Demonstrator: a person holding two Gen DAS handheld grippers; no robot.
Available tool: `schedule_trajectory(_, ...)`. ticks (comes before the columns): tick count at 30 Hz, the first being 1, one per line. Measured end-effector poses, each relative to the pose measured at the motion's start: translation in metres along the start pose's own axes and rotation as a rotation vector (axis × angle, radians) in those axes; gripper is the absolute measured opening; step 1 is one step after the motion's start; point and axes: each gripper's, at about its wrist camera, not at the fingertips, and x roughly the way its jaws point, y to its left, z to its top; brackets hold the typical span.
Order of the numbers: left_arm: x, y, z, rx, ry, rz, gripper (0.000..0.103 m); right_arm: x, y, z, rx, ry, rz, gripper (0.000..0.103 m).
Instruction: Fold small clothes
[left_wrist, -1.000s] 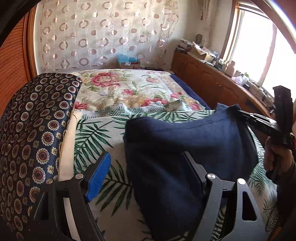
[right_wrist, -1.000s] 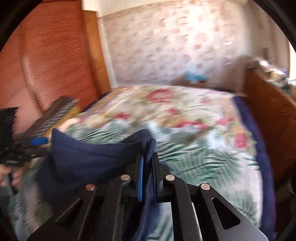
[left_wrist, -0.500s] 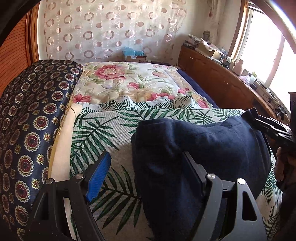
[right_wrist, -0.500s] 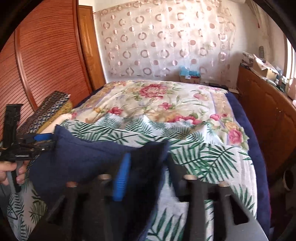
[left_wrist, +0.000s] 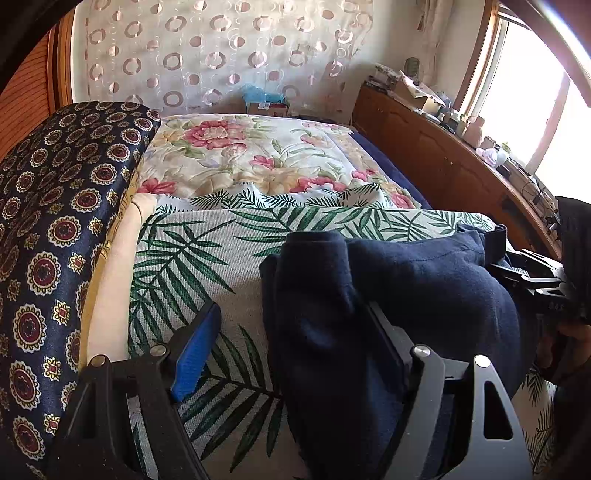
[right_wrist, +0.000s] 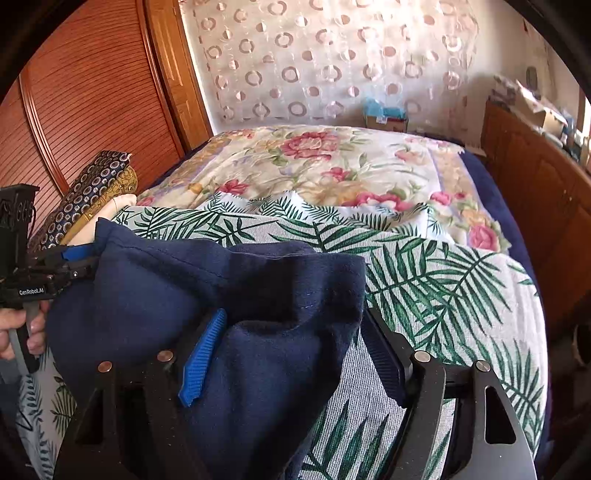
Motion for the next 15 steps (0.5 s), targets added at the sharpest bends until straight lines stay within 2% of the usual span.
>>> schedule_trajectory(2,0.0,-0.001,0.0,0.004,0.001,0.002,0.078,0.004,0.001,0.002,0.002,0.016,0.015,0.076)
schedule_trajectory(4,0.0,-0.001,0.001,-0.003,-0.003,-0.021,0.074,0.006,0.001,0.003,-0.002,0.016,0.013,0.076)
schedule_trajectory(6,0.001,-0.001,0.001,-0.004,-0.003,-0.071,0.055,0.006,0.003,0.004,-0.011,0.018,0.018,0.073)
schedule_trajectory(7,0.002,-0.001,0.001,-0.007,-0.001,-0.087,0.054,0.006,0.004,0.002,-0.017,0.016,0.025,0.068)
schedule_trajectory(10,0.001,-0.002,0.002,-0.002,-0.006,-0.108,0.038,0.006,0.008,0.001,-0.04,0.015,0.043,0.055)
schedule_trajectory(11,0.0,0.0,0.003,-0.008,-0.007,-0.124,0.028,0.006,0.009,0.0,-0.048,0.014,0.056,0.041)
schedule_trajectory(12,0.0,0.001,0.003,-0.016,-0.008,-0.132,0.021,0.006,0.009,-0.001,-0.055,0.014,0.081,0.036)
schedule_trajectory(15,-0.008,0.0,0.002,-0.019,-0.018,-0.14,0.015,0.003,0.015,-0.003,-0.089,-0.003,0.083,0.028)
